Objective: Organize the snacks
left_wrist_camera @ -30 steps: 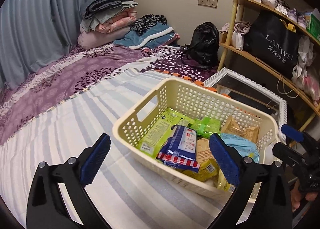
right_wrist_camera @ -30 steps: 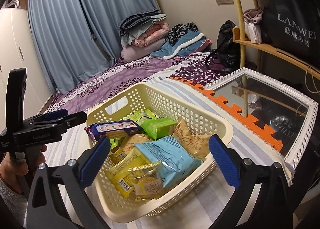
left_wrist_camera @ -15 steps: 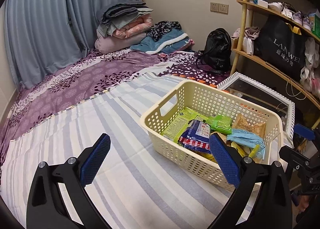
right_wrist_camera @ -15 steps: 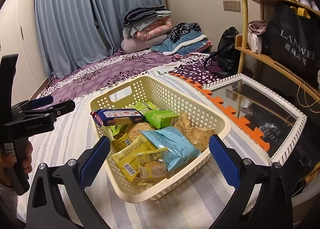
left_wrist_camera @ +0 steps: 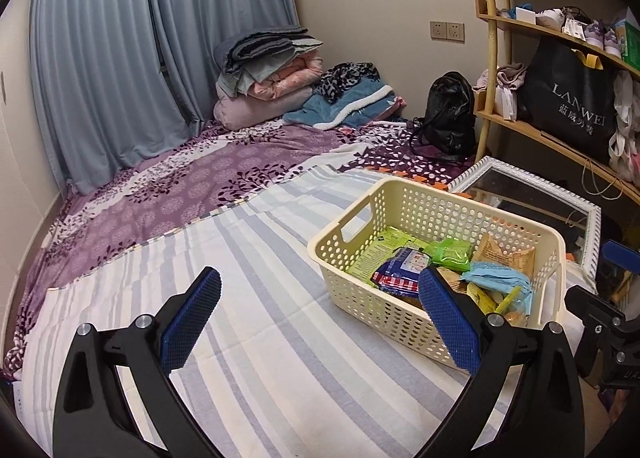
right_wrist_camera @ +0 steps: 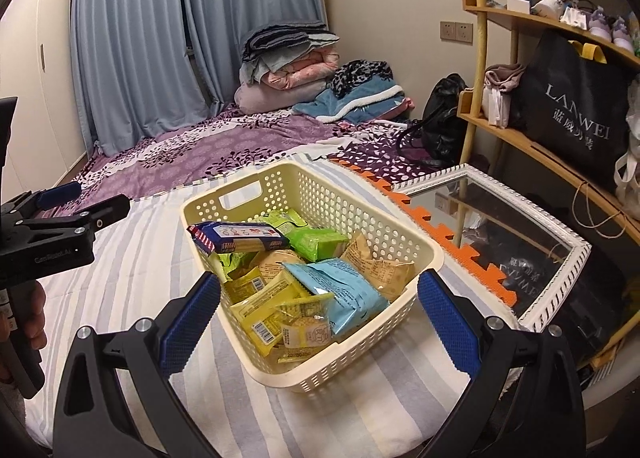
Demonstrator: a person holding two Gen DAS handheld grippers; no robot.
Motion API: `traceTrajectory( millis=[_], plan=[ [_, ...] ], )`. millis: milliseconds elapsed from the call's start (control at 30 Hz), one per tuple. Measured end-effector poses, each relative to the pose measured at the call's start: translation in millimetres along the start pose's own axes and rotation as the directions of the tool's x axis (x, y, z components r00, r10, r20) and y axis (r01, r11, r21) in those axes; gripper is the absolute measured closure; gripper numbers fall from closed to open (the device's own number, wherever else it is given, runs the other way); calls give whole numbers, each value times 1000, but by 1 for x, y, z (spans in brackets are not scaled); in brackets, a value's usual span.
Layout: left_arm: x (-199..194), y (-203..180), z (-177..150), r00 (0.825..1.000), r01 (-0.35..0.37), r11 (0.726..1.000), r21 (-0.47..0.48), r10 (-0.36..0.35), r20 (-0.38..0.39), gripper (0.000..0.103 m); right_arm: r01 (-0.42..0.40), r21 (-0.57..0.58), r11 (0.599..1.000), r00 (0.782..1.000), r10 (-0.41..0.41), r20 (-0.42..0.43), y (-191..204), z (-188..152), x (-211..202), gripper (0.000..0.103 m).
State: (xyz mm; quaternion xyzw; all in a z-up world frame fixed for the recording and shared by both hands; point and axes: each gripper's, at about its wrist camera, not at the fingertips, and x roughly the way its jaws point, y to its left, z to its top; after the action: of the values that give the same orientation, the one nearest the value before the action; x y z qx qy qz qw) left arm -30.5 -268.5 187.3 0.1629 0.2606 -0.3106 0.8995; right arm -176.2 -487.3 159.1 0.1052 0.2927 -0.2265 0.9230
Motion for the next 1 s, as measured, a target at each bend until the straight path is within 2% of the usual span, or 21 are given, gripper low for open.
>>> traceTrajectory(
  millis=[100,233,533,1000],
  plan=[
    [-7,-9,0,997,-69,996,52,67,23,3,0,-5,1000,1000,0,4,1,-1,-4,5],
    [-15,-19,-2,994,-102,990,99,98,36,3,2,-6,1000,1000,-1,12,0,-1,-7,5],
    [-27,-26,-1,992,-120,987,109,116,44,3,7,-17,1000,1000,-7,10,-2,-4,-11,5],
    [-24,-35,-5,995,-103,985,138,101,26,3,8,-45,999,1000,-8,5,0,-8,-8,5]
  ],
)
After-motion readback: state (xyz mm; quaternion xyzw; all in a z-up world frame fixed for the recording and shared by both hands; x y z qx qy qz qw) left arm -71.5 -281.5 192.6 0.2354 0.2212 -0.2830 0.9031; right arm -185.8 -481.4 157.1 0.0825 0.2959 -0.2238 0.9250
